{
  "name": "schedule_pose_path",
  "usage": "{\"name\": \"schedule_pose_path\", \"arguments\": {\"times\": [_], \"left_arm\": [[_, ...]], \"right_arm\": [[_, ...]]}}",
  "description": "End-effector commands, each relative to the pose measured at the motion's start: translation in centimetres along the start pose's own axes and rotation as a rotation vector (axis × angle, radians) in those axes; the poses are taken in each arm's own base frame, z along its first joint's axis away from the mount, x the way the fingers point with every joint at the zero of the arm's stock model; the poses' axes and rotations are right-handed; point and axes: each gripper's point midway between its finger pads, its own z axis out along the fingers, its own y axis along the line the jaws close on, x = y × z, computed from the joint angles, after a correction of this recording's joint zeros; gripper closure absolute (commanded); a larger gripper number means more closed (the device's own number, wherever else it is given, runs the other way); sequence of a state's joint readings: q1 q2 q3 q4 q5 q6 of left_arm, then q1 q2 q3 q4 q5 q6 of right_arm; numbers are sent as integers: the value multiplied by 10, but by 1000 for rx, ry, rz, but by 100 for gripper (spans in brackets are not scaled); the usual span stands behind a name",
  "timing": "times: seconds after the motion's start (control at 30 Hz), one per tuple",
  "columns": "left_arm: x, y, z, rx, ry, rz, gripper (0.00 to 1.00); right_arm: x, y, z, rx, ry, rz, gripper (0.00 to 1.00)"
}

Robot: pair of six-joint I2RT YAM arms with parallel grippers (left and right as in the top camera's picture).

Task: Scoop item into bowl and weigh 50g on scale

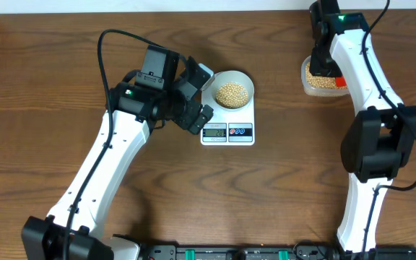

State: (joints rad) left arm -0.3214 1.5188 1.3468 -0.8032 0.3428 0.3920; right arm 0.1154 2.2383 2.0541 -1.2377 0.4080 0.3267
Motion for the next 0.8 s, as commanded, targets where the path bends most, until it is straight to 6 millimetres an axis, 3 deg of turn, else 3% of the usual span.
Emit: {"name": "schedule_pose_path", "arguments": {"times": [0.0,0.23,0.57,0.77], "left_arm": [[3,-2,5,19,11,-12,7],[3,-2,5,19,11,-12,7],[3,-2,5,19,11,-12,7],[3,-2,5,19,11,-12,7]], "right_arm": [[2,7,11,-17,28,6,99],[6,22,11,-128,59,-14,99],[6,16,19,-251,112,20,99],[6,21,18,-432,143,0,99]]}}
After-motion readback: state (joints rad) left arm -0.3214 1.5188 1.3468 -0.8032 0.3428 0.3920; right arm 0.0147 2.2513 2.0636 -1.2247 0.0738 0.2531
